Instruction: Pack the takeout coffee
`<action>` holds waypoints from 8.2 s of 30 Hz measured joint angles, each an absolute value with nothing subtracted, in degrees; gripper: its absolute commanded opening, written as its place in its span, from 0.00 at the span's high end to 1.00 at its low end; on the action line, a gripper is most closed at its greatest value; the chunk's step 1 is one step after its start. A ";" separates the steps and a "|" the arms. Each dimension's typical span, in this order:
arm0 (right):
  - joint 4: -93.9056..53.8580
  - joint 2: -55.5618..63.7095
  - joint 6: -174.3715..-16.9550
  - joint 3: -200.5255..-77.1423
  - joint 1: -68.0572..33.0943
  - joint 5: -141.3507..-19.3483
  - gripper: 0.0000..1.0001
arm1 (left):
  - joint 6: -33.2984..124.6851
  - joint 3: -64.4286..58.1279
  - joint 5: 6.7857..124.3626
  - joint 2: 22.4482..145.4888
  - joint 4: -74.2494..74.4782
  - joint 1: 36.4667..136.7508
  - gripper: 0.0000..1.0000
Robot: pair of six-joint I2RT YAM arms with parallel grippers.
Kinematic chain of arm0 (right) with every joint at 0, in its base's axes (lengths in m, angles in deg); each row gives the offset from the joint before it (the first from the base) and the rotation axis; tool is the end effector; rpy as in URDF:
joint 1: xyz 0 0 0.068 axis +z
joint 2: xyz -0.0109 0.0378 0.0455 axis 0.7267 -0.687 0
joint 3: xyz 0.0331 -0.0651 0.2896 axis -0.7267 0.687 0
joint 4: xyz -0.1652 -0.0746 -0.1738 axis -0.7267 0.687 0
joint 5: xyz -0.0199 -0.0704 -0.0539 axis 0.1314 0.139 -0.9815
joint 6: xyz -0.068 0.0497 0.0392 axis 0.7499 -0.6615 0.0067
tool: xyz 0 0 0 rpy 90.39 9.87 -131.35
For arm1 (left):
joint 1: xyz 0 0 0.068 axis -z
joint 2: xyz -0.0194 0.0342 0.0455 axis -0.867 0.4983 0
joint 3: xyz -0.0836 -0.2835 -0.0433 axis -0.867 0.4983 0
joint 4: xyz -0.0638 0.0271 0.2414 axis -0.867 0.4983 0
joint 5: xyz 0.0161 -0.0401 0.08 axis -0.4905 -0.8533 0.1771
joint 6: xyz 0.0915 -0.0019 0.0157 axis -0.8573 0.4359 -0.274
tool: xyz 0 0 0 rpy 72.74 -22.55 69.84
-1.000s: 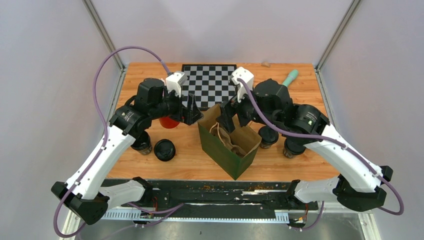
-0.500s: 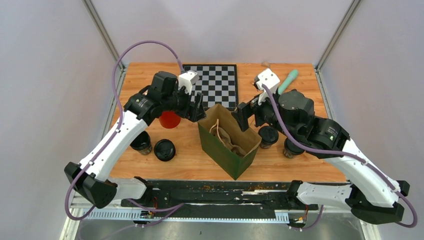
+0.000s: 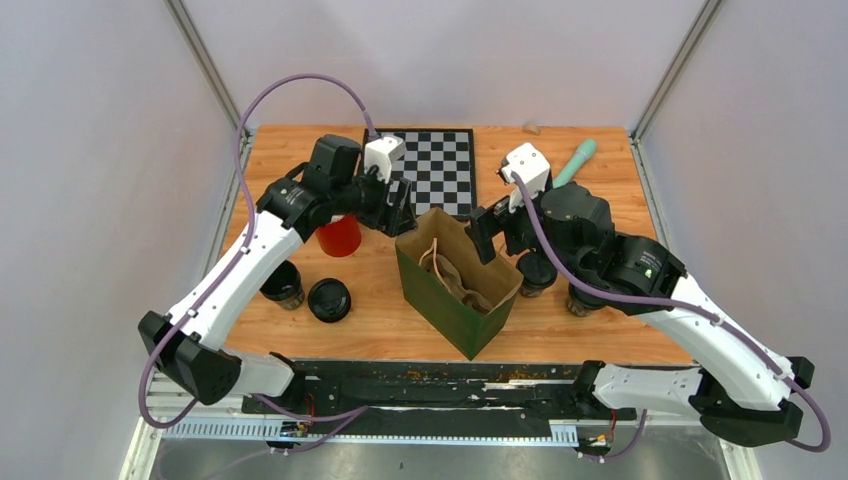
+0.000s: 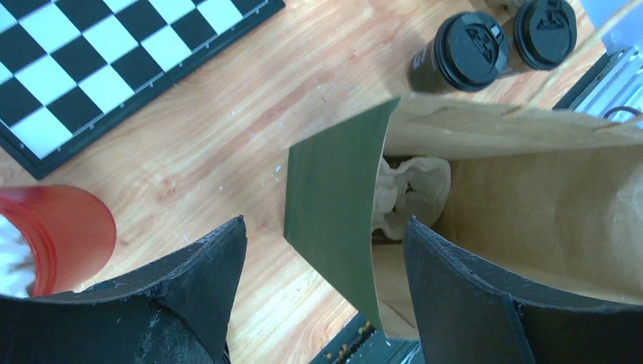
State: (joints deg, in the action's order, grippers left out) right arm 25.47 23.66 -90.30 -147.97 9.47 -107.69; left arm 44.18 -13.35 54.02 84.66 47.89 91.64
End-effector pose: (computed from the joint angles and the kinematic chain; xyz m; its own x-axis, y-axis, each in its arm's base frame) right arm 0.1423 0.1612 0.4572 -0.2317 -0.3018 -0.9248 -0.6021 0.7912 -0.1073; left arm 0.2358 -0.1780 0.3840 -0.6578 0.2105 -0.7232 0.6096 0.7128 -0.3470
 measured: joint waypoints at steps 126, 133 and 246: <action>25.99 15.22 -102.61 -125.96 -38.14 -82.30 0.26 | 60.81 -30.88 69.15 93.29 59.91 90.22 0.29; 25.55 14.02 -100.66 -126.03 -37.99 -81.77 0.27 | 62.39 -24.67 69.50 90.32 60.32 90.04 0.28; 6.63 24.03 -70.92 -104.28 -32.63 -78.47 0.10 | 61.66 -26.09 64.88 90.36 61.20 90.04 0.25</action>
